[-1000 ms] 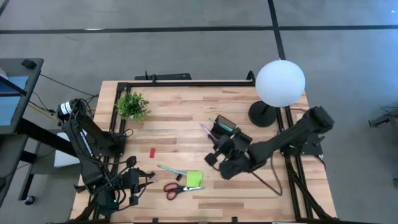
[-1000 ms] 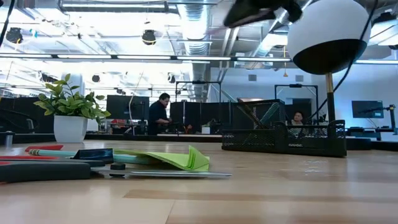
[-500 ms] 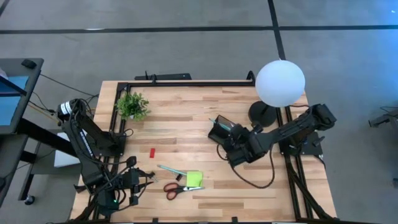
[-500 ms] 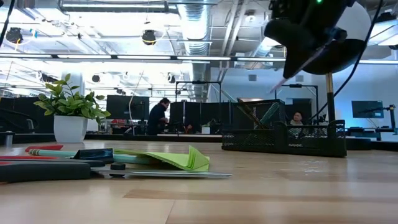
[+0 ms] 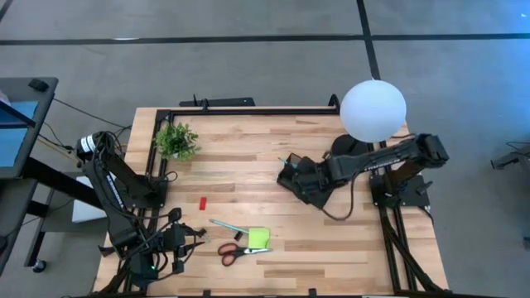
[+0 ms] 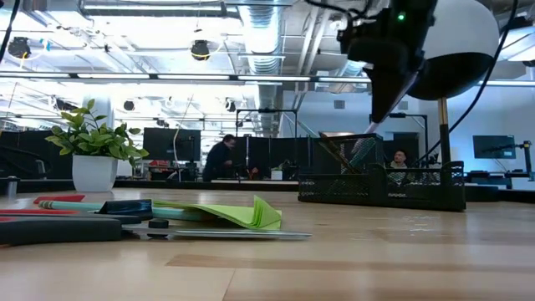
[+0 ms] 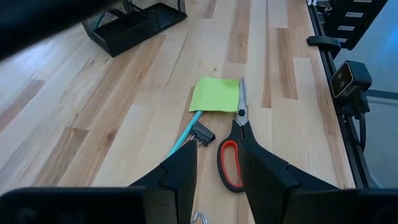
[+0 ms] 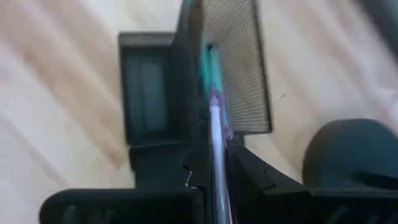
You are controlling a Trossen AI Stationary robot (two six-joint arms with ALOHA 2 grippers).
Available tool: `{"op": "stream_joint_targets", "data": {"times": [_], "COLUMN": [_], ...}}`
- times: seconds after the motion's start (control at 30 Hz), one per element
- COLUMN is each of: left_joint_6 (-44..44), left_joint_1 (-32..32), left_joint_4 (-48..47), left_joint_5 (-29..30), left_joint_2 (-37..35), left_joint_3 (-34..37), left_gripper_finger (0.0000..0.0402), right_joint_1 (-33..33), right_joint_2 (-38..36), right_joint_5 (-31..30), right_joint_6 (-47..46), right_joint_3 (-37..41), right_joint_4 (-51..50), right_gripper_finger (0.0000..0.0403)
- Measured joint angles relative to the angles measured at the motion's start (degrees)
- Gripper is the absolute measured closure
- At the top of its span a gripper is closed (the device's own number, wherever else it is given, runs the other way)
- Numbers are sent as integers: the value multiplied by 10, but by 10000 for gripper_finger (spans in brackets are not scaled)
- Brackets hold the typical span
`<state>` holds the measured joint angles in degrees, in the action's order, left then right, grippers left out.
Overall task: Pick and place office supplies into organizer
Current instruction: Put the purple pen into the desk organizer, then put the blue pencil into the desk organizer
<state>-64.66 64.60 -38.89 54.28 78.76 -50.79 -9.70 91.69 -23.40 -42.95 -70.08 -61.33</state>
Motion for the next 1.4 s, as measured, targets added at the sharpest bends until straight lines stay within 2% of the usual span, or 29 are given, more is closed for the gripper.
{"op": "stream_joint_targets", "data": {"times": [0.13, 0.33, 0.77, 0.97, 1.17, 1.27, 1.4], "left_joint_6": [0, 0, 5, 12, 12, 12, 12], "left_joint_1": [0, 0, 0, 0, 0, 0, 0], "left_joint_4": [-1, -1, -2, -2, -2, -2, -1], "left_joint_5": [0, 0, -16, -15, -13, -5, 72], "left_joint_2": [0, 0, 0, 0, 0, 0, 7], "left_joint_3": [0, 0, 0, 0, 0, 0, 0], "left_gripper_finger": [287, 287, 287, 287, 287, 287, 287], "right_joint_1": [48, 109, 140, 127, 86, 47, -22], "right_joint_2": [0, 3, 4, 4, 4, 4, 3], "right_joint_5": [67, 97, 115, 120, 113, 109, 74], "right_joint_6": [47, 88, 116, 103, 133, 135, 174], "right_joint_3": [-1, 0, 0, -30, -126, -171, -196], "right_joint_4": [9, 21, 67, 66, 73, 118, 240], "right_gripper_finger": [366, 372, 256, 241, 257, 267, 276]}}
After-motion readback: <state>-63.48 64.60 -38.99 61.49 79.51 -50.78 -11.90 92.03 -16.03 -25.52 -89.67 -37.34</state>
